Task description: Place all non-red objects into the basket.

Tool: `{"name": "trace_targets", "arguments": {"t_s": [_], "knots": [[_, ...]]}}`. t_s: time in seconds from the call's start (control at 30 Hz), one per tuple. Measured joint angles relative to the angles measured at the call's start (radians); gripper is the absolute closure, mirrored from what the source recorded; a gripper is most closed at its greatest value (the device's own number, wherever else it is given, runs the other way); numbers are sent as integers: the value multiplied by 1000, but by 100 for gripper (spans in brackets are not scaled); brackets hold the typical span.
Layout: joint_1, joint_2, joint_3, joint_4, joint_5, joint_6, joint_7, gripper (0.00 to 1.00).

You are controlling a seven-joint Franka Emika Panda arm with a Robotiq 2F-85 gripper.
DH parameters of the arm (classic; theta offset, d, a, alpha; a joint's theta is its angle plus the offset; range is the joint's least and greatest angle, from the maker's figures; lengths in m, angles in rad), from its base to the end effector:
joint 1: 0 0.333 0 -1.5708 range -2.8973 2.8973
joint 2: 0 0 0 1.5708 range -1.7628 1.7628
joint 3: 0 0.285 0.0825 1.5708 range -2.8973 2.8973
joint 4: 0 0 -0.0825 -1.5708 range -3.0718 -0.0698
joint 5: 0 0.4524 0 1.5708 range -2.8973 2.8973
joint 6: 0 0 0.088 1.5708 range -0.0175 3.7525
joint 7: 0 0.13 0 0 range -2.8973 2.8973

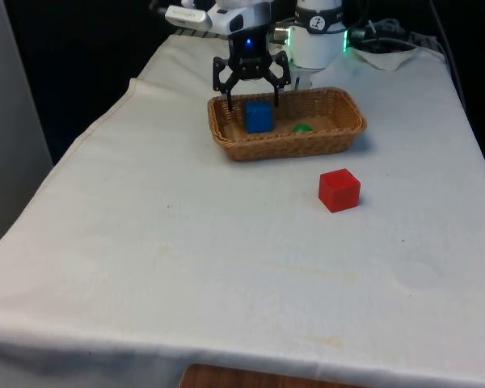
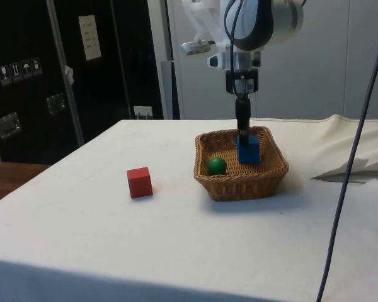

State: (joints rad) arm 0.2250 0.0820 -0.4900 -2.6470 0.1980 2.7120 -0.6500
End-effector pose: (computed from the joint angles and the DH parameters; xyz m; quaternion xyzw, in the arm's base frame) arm 0.4309 -0.1308 0.1019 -0.9945 -0.1028 -0.0078 0.0203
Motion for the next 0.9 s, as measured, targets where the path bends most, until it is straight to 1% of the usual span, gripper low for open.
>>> {"name": "trace_targets", "arguments": {"t_s": [0.27, 0.37, 0.4, 0.47, 0.6, 0.63, 0.7, 0.9], "knots": [[0, -7, 1, 3, 2, -1, 2, 0], [1, -46, 5, 1, 2, -20, 19, 0], [1, -46, 5, 1, 2, -20, 19, 0], [2, -68, 8, -2, 1, -30, 30, 0], [2, -103, 14, -3, -6, -43, 57, 0], [3, -117, 18, -2, -10, -46, 71, 0], [3, -117, 18, -2, -10, -46, 71, 0], [3, -160, 34, 1, -11, -63, 113, 0]]}}
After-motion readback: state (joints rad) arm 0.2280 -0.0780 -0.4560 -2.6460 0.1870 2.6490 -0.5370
